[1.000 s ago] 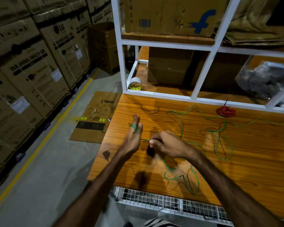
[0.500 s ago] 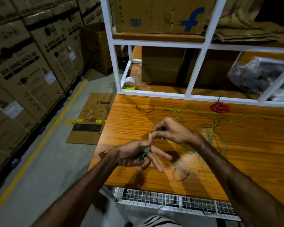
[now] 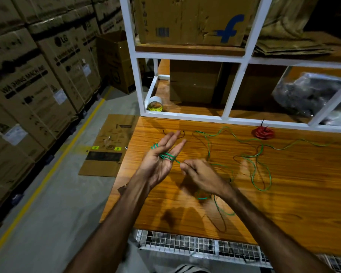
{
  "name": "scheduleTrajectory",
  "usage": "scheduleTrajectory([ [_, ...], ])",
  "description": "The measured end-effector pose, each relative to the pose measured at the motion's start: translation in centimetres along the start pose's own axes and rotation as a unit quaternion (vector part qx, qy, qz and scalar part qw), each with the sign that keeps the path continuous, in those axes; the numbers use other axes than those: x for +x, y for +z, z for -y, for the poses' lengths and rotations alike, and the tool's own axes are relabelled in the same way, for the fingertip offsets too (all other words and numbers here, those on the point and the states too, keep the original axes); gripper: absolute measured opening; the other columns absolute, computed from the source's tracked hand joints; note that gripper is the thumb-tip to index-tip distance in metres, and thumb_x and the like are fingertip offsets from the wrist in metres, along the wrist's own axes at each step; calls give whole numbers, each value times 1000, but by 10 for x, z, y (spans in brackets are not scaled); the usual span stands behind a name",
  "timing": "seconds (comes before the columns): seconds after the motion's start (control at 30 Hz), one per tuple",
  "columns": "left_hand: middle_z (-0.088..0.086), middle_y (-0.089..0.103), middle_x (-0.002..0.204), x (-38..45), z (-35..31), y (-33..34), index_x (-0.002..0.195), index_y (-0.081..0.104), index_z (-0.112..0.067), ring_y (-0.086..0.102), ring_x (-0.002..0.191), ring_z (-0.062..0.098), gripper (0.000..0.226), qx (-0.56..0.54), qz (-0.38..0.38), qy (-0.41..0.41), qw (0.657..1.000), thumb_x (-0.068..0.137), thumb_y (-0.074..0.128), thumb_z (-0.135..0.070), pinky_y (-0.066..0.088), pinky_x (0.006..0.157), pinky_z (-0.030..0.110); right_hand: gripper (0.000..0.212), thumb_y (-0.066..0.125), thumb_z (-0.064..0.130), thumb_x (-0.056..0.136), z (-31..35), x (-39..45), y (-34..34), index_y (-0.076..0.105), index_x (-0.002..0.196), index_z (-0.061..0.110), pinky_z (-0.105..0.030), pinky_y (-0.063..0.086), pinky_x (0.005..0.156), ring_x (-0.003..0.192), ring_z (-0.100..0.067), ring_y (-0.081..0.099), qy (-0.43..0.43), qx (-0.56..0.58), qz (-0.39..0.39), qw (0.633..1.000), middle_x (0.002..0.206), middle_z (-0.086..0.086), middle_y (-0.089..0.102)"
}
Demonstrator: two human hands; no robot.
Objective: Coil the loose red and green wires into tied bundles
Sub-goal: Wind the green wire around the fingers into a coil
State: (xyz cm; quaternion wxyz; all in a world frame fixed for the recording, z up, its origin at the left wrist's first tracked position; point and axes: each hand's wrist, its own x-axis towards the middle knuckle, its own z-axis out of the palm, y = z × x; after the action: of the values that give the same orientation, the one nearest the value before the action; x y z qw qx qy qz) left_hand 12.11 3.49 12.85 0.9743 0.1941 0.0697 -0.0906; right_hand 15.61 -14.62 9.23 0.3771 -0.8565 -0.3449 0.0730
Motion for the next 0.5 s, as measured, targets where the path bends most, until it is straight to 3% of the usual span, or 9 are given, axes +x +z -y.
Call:
scheduleTrajectory([
  [0.1, 17, 38, 161, 14, 13, -8, 155, 32, -4, 34, 149, 36, 63, 98, -108, 100, 984, 96, 26, 19, 25, 125, 43, 37, 48, 38, 108, 2, 1, -3, 58, 77, 21, -30, 29, 61, 59, -3, 48, -2, -59, 38, 998, 61, 8, 52],
  [0.17, 10, 32, 165, 25, 19, -14, 160, 24, -7, 28, 153, 28, 71, 201, -140, 167, 955, 95, 25, 23, 23, 125, 39, 36, 47, 39, 108, 2, -1, 0, 60, 80, 21, -32, 31, 63, 63, -9, 48, -3, -73, 67, 995, 66, 7, 56],
  [0.23, 4, 25, 167, 36, 20, -24, 161, 17, -10, 22, 155, 20, 72, 329, -151, 184, 914, 96, 31, 18, 19, 127, 37, 34, 47, 40, 108, 1, -2, 0, 59, 81, 22, -32, 31, 64, 65, -12, 48, 1, -85, 86, 993, 68, 6, 57],
  [0.3, -2, 24, 166, 38, 23, -39, 162, 13, -17, 20, 155, 13, 73, 486, -128, 157, 850, 97, 43, -6, 18, 127, 39, 34, 47, 42, 107, 0, 1, -6, 59, 81, 23, -34, 35, 63, 66, -17, 52, 1, -104, 91, 990, 69, 5, 60],
  [0.37, -3, 21, 167, 34, 26, -48, 163, 8, -22, 17, 155, 10, 73, 638, -74, 103, 759, 100, 44, -30, 17, 127, 37, 35, 47, 44, 105, 2, 3, -17, 59, 79, 25, -35, 40, 62, 70, -21, 61, -9, -127, 94, 987, 71, 4, 64],
  [0.43, 3, 22, 167, 27, 23, -50, 163, 2, -19, 19, 155, 15, 66, 725, -13, 31, 687, 110, 37, -37, 17, 126, 31, 34, 53, 42, 104, 5, 4, -28, 57, 74, 26, -32, 35, 57, 63, -18, 57, -23, -151, 102, 983, 65, 7, 61],
  [0.5, 12, 30, 164, 17, 18, -43, 162, 6, -10, 26, 153, 21, 61, 760, 31, -32, 649, 112, 31, -34, 22, 121, 28, 37, 58, 40, 102, 7, 6, -37, 51, 67, 31, -32, 30, 54, 52, -10, 46, -31, -165, 109, 980, 58, 9, 51],
])
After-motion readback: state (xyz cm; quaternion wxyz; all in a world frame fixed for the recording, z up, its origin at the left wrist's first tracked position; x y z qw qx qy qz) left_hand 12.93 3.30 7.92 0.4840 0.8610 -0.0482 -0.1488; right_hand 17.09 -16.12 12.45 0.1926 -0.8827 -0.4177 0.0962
